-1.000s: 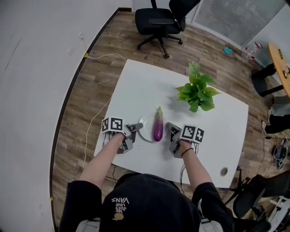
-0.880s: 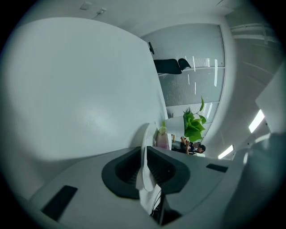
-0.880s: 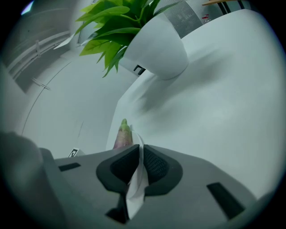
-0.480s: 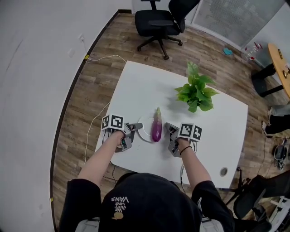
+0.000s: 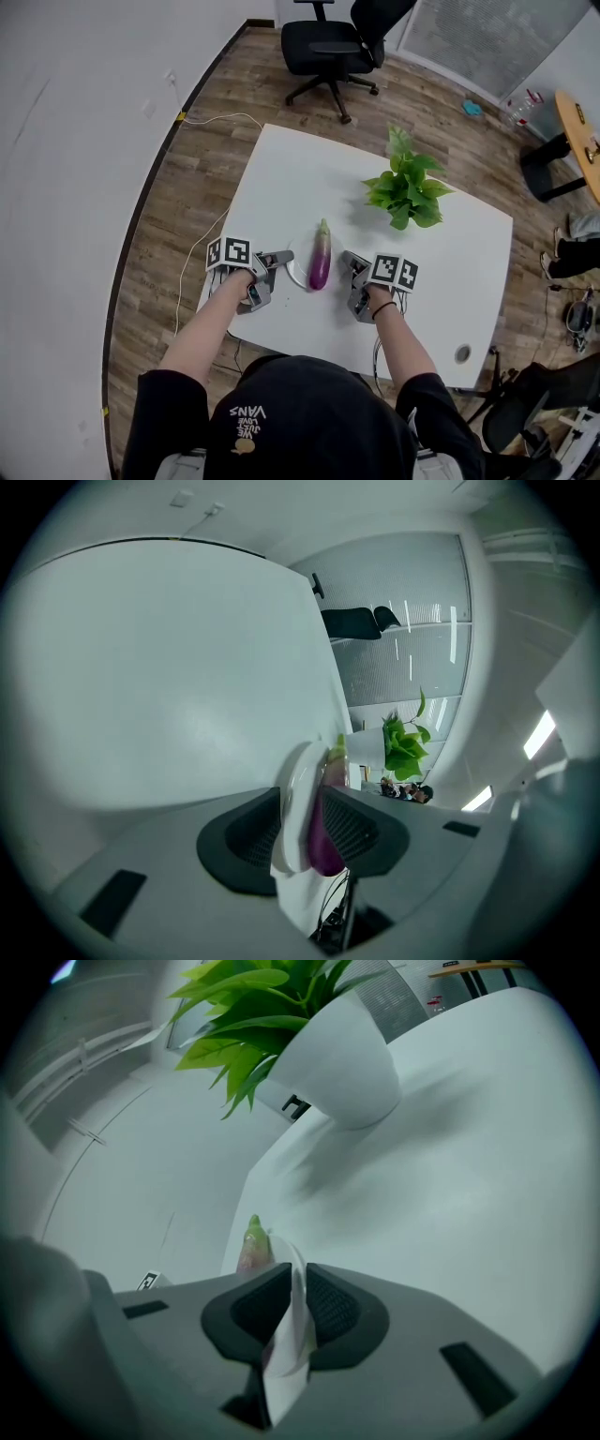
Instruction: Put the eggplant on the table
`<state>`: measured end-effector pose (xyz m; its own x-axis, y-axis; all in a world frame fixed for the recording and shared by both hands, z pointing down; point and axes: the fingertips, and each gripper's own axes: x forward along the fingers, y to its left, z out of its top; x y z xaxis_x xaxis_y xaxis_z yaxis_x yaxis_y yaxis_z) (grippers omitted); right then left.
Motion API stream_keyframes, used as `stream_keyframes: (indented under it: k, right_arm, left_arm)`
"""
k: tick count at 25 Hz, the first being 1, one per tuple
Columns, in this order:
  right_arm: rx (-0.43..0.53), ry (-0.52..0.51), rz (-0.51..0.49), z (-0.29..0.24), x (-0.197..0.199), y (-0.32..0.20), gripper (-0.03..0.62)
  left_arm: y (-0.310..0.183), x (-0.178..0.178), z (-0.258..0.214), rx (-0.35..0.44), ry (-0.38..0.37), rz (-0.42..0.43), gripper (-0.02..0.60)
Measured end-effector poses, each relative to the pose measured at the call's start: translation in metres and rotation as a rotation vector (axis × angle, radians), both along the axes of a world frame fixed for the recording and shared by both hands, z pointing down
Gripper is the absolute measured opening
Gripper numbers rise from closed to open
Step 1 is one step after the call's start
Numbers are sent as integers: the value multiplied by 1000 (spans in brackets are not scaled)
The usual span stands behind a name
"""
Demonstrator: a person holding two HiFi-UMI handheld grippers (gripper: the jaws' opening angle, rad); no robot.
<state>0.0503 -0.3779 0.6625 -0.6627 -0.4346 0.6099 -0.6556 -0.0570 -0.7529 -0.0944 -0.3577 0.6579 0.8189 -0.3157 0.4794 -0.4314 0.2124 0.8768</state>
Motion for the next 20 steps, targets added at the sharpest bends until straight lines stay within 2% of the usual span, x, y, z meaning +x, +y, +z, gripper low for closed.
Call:
stream_keyframes:
  k: [1, 4, 13, 16, 20]
  right_arm:
    - [7, -2, 9, -1, 0, -1, 44]
    - [28, 5, 17, -4, 2, -1, 116]
    - [52, 31, -38, -8, -4, 9, 118]
    - [86, 46, -70, -16, -5, 11, 118]
    - [183, 116, -102, -32, 0, 14, 115]
  left_arm:
    - [0, 0, 0, 3, 1, -3, 127]
    - [2, -2, -1, 13, 2, -13, 129]
    - [2, -10, -9, 76, 5, -58, 129]
    - [2, -7, -24, 164, -1, -25, 129]
    - [5, 1, -49, 331, -34, 17, 127]
